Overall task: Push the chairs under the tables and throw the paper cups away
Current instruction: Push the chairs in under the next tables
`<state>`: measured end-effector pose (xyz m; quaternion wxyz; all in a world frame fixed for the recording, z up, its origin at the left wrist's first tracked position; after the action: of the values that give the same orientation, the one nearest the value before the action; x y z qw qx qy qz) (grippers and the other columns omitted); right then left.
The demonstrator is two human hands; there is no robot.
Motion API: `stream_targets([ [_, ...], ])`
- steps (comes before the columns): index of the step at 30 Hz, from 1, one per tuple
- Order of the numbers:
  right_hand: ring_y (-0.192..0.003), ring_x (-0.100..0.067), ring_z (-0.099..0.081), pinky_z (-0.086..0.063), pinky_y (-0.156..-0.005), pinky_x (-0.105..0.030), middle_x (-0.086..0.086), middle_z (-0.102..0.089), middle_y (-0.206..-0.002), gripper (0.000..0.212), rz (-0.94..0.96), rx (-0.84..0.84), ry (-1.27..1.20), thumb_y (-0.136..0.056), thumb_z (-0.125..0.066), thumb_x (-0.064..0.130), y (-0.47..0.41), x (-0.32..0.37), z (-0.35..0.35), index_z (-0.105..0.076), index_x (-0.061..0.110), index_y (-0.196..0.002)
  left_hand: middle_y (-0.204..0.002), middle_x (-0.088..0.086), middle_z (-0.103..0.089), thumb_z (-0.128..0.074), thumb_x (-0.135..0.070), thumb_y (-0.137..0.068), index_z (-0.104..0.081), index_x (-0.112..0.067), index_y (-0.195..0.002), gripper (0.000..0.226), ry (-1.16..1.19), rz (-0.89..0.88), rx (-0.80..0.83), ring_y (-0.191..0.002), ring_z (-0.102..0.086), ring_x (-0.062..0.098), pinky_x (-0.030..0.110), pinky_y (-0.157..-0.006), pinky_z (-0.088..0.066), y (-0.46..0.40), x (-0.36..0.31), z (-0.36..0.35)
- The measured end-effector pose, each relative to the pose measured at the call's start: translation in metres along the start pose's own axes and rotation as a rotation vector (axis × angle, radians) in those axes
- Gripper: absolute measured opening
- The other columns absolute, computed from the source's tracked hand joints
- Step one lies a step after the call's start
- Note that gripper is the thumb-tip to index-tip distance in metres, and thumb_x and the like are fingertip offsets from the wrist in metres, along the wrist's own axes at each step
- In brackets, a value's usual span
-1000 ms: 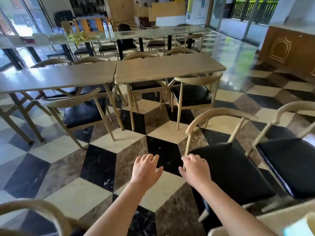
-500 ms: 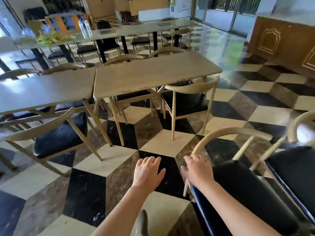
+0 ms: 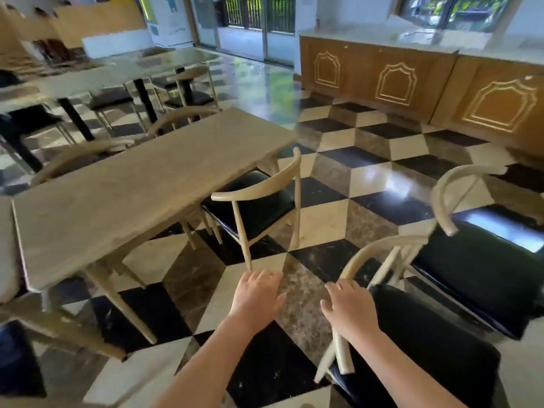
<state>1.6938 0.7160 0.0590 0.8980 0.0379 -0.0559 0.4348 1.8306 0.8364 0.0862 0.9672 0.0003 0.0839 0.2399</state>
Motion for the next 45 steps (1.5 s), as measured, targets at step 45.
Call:
stream_targets([
  [45, -0.112, -0.021, -0.047, -0.042, -0.087, -0.032, -0.002, -0.048, -0.125, 0.043, -1.636, 0.091, -0.29, -0.093, -0.046, 0.037, -0.123, -0.027, -0.076, -0.039, 0.021, -0.132, -0.128, 0.002, -0.046, -0.06, -0.031, -0.084, -0.036, -0.02, -0.133, 0.056, -0.239, -1.92, 0.462, -0.119, -0.043, 0.023, 0.037, -0.098, -0.035, -0.341, -0.141, -0.111],
])
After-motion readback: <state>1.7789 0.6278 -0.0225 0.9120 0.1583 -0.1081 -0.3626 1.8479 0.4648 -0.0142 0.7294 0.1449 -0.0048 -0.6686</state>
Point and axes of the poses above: each hand's wrist, its own y-axis away from the middle knuckle, its own z-axis out of the back of the hand, x = y × z, the point moved 4 cm from there along -y, towards the middle knuckle
